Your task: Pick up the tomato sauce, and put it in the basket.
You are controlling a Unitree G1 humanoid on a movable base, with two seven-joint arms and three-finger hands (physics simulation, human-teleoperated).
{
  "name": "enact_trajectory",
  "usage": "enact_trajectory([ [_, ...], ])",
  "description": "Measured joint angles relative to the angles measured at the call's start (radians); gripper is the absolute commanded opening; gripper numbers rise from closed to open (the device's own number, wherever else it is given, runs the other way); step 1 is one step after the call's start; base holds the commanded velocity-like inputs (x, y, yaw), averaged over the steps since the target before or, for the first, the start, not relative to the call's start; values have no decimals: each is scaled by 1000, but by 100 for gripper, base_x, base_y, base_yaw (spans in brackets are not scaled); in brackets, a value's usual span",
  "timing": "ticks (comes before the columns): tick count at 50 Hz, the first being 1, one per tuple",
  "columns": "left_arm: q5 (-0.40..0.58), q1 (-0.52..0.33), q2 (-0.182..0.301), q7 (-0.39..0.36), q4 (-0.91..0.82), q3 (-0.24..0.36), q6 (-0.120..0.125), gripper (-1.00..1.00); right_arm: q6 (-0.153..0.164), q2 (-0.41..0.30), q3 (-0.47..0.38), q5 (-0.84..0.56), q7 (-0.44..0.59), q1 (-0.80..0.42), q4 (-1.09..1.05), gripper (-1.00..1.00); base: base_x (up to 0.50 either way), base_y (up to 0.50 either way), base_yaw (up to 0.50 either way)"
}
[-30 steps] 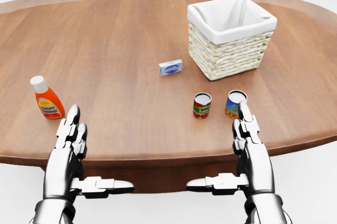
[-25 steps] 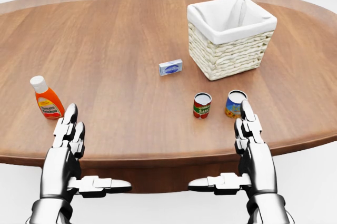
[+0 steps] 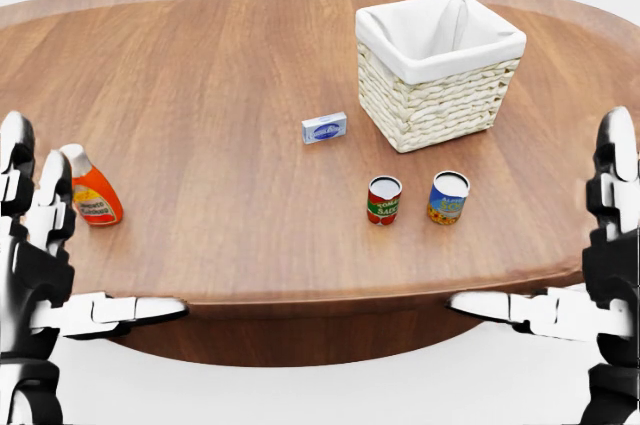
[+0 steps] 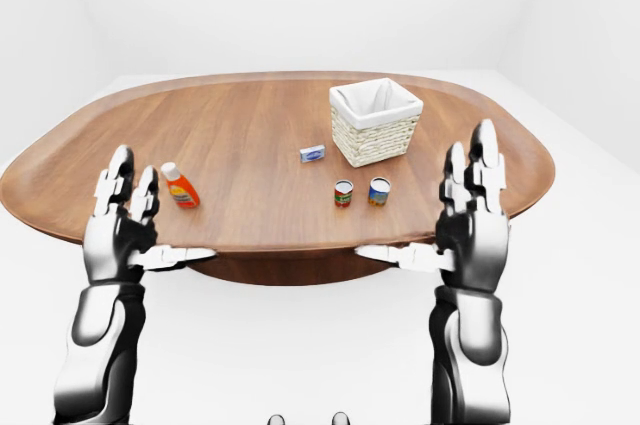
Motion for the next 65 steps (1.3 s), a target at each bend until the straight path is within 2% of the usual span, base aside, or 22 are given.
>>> enact_trajectory([
  [3, -35, -12, 15, 11, -98, 46, 0, 100, 0, -66, -81, 114, -69, 26, -115, 100, 0, 0, 0],
  [6, -70, -24, 30, 22, -184, 88, 0, 100, -2, -170, -169, 253, -167, 78, -200, 100, 0, 0, 0],
  [11, -106, -35, 46, 35, -290, 133, 0, 100, -43, -337, -299, 454, -310, 182, -294, 100, 0, 0, 0],
  [15, -121, -40, 52, 39, -342, 152, 0, 100, -57, -418, -342, 538, -379, 225, -342, 100, 0, 0, 0],
  [21, -132, -43, 58, 41, -386, 171, 0, 100, -57, -487, -373, 614, -439, 255, -387, 100, 0, -26, 0],
  [32, -141, -46, 60, 40, -423, 185, 0, 100, -65, -556, -401, 692, -496, 287, -422, 100, 0, -48, 0],
  [46, -143, -44, 58, 39, -442, 188, 0, 100, -79, -594, -413, 730, -519, 310, -435, 100, 0, -50, 0],
  [65, -136, -41, 53, 37, -441, 180, 0, 100, -76, -592, -405, 726, -519, 312, -438, 100, 0, -49, 0],
])
